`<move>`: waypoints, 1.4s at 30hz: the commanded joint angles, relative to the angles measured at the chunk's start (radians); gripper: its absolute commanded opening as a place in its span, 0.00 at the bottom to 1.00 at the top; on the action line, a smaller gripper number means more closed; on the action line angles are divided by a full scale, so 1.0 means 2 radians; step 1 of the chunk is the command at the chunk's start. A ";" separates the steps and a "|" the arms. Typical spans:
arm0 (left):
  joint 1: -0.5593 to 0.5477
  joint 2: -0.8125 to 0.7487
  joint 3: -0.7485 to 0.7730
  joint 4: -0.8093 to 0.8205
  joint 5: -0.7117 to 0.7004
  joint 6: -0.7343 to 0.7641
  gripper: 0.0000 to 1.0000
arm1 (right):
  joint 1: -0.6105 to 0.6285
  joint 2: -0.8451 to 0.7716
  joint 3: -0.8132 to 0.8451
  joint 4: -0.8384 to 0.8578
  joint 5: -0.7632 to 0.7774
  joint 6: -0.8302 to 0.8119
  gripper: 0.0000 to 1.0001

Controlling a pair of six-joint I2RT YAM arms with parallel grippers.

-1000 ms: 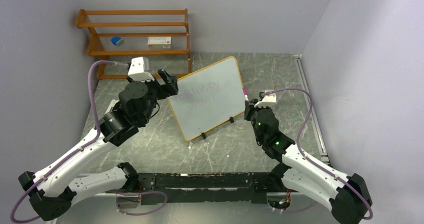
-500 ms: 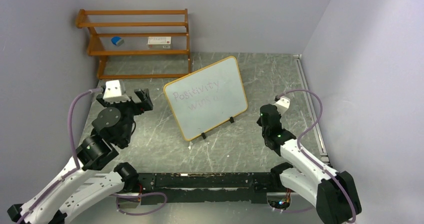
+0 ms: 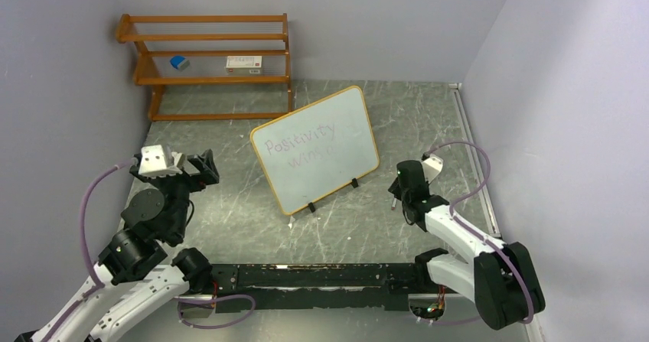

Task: Write a sentence on the whiteboard
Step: Place the whiteboard marker at the center of the board, then reset both arms

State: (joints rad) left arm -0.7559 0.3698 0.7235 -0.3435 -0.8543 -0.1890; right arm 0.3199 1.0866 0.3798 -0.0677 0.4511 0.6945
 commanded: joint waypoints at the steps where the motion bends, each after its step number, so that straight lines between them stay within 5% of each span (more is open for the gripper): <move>1: 0.003 -0.027 0.000 -0.019 -0.011 -0.001 0.98 | -0.005 -0.047 -0.005 -0.021 -0.004 0.020 0.54; 7: 0.003 -0.046 0.020 -0.060 -0.012 -0.018 0.98 | -0.005 -0.137 0.043 -0.114 0.009 -0.008 0.85; 14: 0.004 -0.067 0.048 -0.109 0.002 -0.020 0.98 | -0.005 -0.210 0.146 -0.252 0.043 -0.055 0.99; 19: 0.003 -0.076 0.068 -0.137 0.000 -0.006 0.98 | -0.004 -0.279 0.203 -0.281 0.050 -0.128 1.00; 28: 0.003 -0.109 0.060 -0.125 -0.008 0.007 0.98 | -0.005 -0.405 0.205 -0.201 -0.007 -0.252 1.00; 42: 0.003 -0.089 0.051 -0.099 -0.014 0.008 0.98 | -0.005 -0.423 0.189 -0.169 -0.016 -0.281 1.00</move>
State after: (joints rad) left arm -0.7559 0.1692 0.8360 -0.5758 -0.8680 -0.1936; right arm 0.3153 0.2501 0.7670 -0.4419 0.4255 0.1654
